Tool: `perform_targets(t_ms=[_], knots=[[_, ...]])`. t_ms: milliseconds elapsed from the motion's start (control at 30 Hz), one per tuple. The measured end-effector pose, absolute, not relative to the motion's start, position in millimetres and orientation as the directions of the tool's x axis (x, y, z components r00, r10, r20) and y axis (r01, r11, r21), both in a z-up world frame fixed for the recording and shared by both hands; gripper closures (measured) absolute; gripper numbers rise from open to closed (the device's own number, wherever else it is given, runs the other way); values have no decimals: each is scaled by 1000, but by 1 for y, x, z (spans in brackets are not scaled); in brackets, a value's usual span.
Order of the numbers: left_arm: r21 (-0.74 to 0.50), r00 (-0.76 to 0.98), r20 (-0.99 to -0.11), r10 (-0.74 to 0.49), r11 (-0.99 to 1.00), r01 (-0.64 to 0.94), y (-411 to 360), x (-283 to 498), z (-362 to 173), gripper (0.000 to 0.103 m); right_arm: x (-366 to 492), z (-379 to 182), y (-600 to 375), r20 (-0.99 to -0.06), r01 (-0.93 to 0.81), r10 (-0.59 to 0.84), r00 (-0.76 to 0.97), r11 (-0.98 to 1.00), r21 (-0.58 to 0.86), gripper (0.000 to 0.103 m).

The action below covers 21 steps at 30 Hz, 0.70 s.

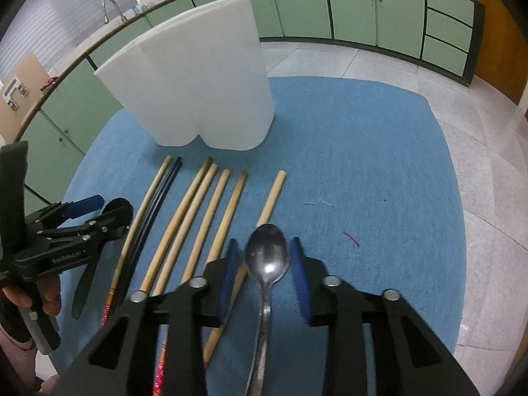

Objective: Organize utensils
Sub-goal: 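Grasp the silver spoon with the right tool while the left tool grasps the black spoon, then carry both spoons to the white holder and open both tools to drop them in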

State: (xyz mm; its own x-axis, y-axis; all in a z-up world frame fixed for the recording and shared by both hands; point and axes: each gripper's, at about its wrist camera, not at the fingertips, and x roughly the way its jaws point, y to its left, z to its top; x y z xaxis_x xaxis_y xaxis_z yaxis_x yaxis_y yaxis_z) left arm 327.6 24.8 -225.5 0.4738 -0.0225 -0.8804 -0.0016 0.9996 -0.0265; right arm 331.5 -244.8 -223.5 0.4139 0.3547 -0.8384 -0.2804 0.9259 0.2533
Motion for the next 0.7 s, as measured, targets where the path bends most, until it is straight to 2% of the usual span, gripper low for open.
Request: perform_targets(t_ms=[100,167,200,267,300,400,700], knots=[[-35,484,-874,-31,999,1,20,323,-225,47,329,-223,-245,-835,-275,354,421,927,254,75],[-34,493,-869,-40,999,22,17,323,-224,66,327,-222,-245,-832,-269,350,430,929,252,75],[-31,501,-864,-48,999,41,13,322,-223,71,325,-221,-246,-829,-267,349,437,930,251,75],[-44,508,-859,-70,997,62,9,323,-222,92,321,-217,-245,-819,-263,348,456,932,250,75],[-74,507,-856,-104,994,79,9,323,-221,97,318,-214,-245,-812,-262,349,469,932,249,75],[-112,543,-826,-149,989,101,10,317,-218,101,311,-205,-247,-789,-265,358,499,930,254,75],[-103,633,-745,-212,973,204,-5,287,-212,102,304,-203,-241,-776,-275,367,512,926,257,75]])
